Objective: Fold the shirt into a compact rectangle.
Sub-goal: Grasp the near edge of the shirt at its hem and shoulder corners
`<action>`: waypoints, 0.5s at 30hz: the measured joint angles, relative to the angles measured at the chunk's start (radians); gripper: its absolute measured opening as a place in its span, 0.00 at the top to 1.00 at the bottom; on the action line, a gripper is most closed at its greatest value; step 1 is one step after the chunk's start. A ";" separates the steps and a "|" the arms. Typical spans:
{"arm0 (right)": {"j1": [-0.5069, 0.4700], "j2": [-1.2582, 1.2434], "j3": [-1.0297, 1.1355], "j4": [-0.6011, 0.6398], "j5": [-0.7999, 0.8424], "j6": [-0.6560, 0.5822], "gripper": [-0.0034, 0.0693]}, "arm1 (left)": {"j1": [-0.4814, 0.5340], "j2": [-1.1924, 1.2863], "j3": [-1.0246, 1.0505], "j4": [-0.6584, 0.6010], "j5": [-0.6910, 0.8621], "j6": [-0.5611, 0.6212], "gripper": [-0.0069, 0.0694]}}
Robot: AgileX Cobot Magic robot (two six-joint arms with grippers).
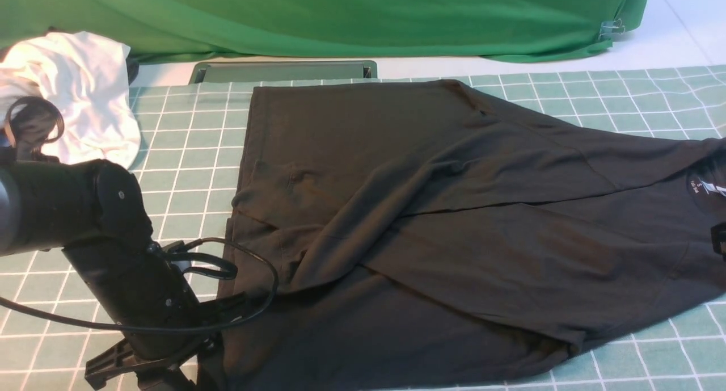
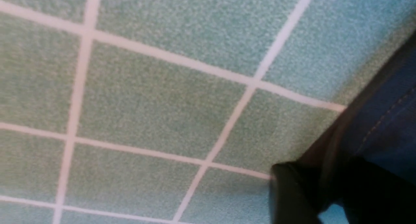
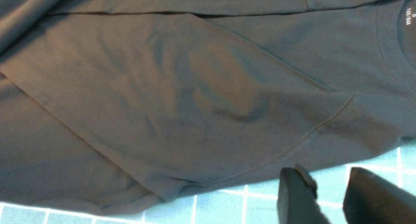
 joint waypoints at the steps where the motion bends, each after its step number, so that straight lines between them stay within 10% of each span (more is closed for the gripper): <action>1: 0.000 0.000 0.000 0.000 0.008 0.000 0.62 | 0.000 -0.004 0.000 0.011 0.003 0.015 0.73; 15: 0.235 0.079 0.063 0.002 -0.004 -0.027 0.62 | 0.000 -0.176 0.012 0.063 -0.053 0.013 0.89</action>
